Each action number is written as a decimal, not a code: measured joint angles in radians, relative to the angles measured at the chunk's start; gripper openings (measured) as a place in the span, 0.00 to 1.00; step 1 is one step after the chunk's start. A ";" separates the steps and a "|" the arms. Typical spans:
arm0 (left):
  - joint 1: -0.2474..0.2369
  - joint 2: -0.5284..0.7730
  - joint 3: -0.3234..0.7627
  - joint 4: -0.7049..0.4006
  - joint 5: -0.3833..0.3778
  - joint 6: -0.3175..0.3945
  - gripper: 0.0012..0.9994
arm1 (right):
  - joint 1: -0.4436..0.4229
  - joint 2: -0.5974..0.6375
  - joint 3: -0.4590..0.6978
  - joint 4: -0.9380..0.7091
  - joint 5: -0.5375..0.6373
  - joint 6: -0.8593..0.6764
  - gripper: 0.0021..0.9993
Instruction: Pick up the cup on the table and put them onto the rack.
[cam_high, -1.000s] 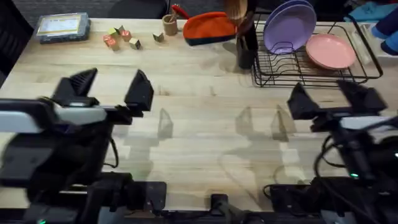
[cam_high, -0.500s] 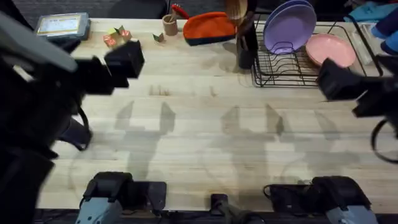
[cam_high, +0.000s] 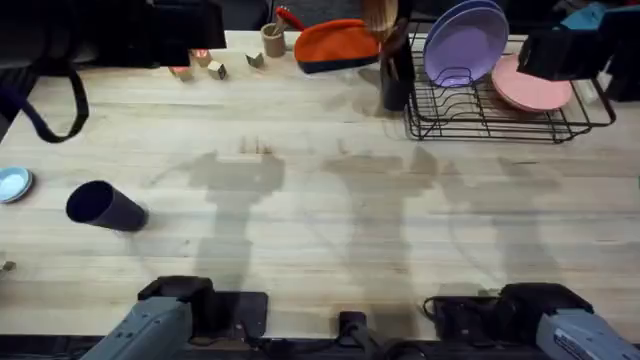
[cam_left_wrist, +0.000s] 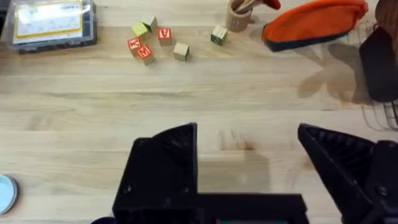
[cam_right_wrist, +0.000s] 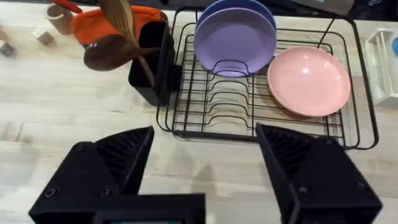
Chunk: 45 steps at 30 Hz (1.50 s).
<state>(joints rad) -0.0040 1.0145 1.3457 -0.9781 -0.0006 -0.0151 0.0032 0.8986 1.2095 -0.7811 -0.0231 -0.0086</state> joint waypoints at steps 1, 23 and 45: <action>0.000 0.000 0.000 -0.002 -0.002 0.000 0.99 | 0.000 0.000 0.000 0.000 0.000 0.000 0.99; 0.367 0.008 0.000 -0.229 -0.260 -0.203 0.99 | 0.000 0.000 0.000 0.041 0.000 0.000 0.99; 0.367 0.127 0.000 -0.420 -0.349 -0.622 0.99 | 0.000 0.000 0.000 0.041 0.000 0.000 0.99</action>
<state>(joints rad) 0.3634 1.1416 1.3457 -1.3985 -0.3492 -0.6369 0.0032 0.8986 1.2098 -0.7399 -0.0233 -0.0086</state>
